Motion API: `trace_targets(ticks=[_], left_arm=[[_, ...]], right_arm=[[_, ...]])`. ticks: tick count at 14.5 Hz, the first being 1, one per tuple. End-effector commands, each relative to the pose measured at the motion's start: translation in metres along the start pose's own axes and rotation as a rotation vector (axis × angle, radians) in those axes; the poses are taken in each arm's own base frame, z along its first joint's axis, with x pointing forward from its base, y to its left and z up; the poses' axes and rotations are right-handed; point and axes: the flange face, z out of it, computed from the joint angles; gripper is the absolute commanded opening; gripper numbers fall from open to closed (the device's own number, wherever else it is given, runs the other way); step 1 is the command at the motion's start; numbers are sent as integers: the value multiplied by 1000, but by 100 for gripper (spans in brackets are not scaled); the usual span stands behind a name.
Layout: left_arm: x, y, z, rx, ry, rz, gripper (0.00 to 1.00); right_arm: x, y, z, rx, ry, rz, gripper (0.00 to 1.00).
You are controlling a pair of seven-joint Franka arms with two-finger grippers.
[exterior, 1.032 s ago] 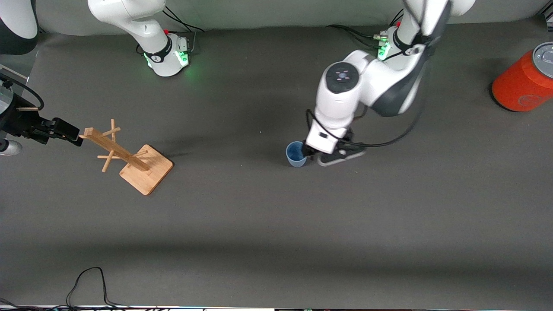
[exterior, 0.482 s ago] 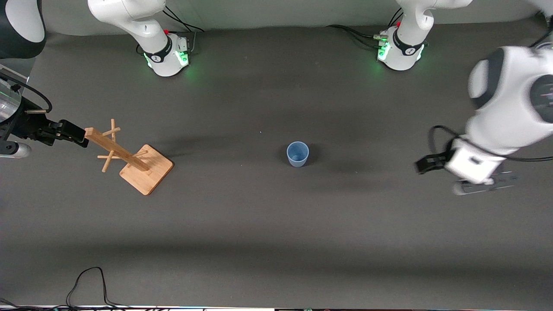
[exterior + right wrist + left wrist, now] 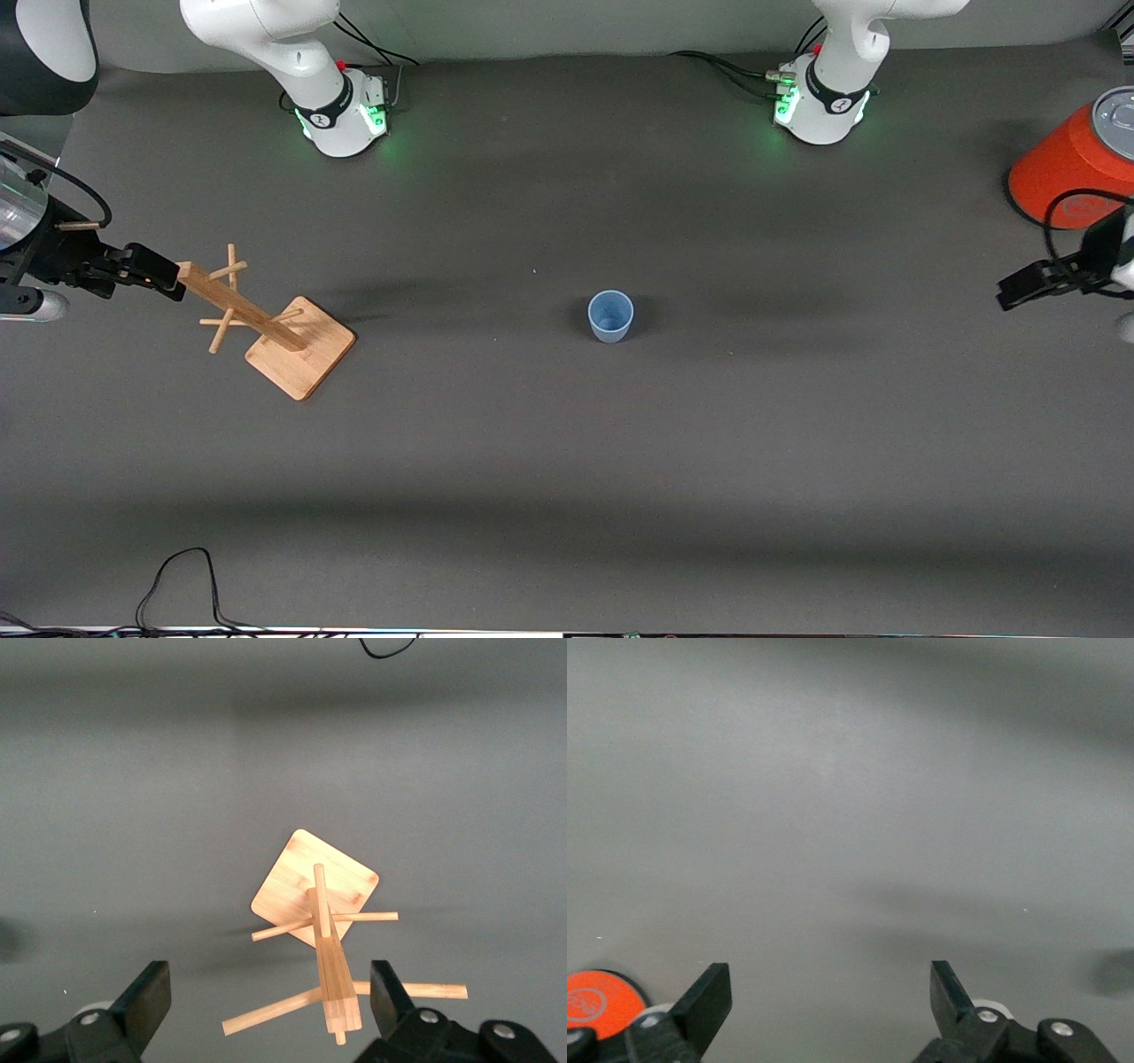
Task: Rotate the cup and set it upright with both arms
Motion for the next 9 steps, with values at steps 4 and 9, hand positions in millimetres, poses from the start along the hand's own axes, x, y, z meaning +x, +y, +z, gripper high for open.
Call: trace_targets(ticks=[4, 9], left_arm=[[-4, -11, 1, -18, -16, 10, 100], [-7, 3, -4, -22, -23, 19, 100]], right_arm=[[1, -3, -11, 17, 14, -18, 100], [1, -4, -9, 16, 11, -23, 100]])
